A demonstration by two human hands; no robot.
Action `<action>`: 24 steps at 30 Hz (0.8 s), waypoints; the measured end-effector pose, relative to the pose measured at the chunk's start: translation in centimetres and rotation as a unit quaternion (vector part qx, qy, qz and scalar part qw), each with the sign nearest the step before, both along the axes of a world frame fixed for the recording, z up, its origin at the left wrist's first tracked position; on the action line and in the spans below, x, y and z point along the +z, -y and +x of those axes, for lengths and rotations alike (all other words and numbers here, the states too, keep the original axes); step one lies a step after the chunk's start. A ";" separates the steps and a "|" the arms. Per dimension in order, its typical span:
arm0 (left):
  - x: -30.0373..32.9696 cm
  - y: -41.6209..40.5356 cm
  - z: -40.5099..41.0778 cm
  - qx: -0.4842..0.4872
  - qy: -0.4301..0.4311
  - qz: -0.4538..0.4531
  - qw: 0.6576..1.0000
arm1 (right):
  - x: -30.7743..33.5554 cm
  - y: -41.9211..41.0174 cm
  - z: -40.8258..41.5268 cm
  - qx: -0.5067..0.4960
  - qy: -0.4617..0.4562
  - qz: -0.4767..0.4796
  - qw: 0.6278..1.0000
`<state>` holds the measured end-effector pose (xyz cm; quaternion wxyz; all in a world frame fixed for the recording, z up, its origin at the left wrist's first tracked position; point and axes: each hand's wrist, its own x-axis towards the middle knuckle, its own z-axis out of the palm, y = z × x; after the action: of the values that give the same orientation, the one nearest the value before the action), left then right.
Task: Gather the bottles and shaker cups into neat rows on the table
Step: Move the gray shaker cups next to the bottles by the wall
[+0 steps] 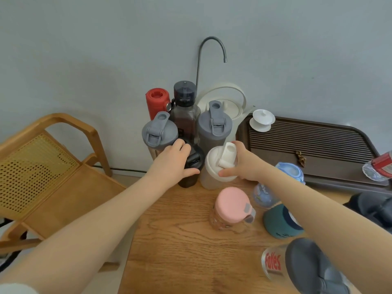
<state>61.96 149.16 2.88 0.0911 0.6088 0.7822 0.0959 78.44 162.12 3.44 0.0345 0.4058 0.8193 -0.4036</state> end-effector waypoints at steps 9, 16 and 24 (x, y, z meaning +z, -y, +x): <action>-0.2 -1.5 1.5 -0.016 -0.041 -0.015 0.999 | 0.9 1.3 1.0 0.132 0.096 0.255 0.953; 0.0 -0.9 -0.1 -0.062 -0.090 0.003 0.994 | 0.1 2.3 -0.1 0.180 0.150 0.332 0.914; 1.9 1.6 -7.6 -0.018 -0.023 0.067 0.997 | 2.2 2.4 -1.9 0.093 0.165 0.278 0.942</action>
<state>54.36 147.55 4.77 0.0342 0.6294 0.7650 0.1324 76.53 159.71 5.67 0.0922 0.3821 0.9158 -0.0822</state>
